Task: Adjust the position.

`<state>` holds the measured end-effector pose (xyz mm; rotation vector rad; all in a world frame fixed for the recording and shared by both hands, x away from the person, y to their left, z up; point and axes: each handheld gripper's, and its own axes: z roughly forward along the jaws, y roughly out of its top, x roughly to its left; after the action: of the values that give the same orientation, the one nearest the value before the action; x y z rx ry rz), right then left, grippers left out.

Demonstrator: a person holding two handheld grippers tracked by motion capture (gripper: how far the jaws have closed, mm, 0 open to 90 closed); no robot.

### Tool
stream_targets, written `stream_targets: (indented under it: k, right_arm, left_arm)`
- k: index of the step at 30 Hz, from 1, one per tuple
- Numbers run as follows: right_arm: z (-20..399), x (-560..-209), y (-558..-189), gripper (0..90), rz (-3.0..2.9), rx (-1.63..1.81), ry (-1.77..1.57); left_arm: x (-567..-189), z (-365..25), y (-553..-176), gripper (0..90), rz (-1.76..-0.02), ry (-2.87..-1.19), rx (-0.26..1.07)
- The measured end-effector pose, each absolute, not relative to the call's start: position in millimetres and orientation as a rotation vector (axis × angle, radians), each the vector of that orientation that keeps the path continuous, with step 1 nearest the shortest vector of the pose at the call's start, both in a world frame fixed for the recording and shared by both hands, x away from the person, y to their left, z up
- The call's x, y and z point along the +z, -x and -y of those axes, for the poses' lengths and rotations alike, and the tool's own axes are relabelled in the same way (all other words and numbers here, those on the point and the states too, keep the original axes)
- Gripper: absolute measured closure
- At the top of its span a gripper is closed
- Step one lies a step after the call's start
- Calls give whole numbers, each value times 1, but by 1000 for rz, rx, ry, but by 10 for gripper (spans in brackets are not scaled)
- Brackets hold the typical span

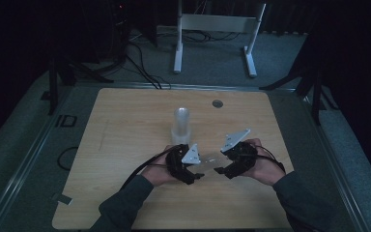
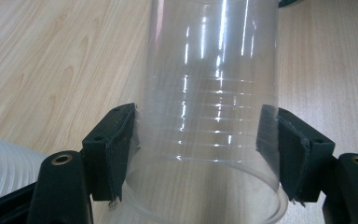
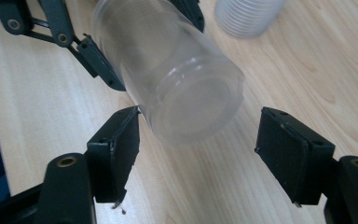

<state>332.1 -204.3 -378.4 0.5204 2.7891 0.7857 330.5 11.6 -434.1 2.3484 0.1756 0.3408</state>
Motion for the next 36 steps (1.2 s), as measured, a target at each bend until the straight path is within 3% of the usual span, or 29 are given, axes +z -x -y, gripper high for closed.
stream_targets:
  k: [36]
  right_arm:
    - [190, -381, -328, 300, -2893, 712, -356]
  left_arm:
    - [-439, -6, -323, 293, -51, -2386, 391]
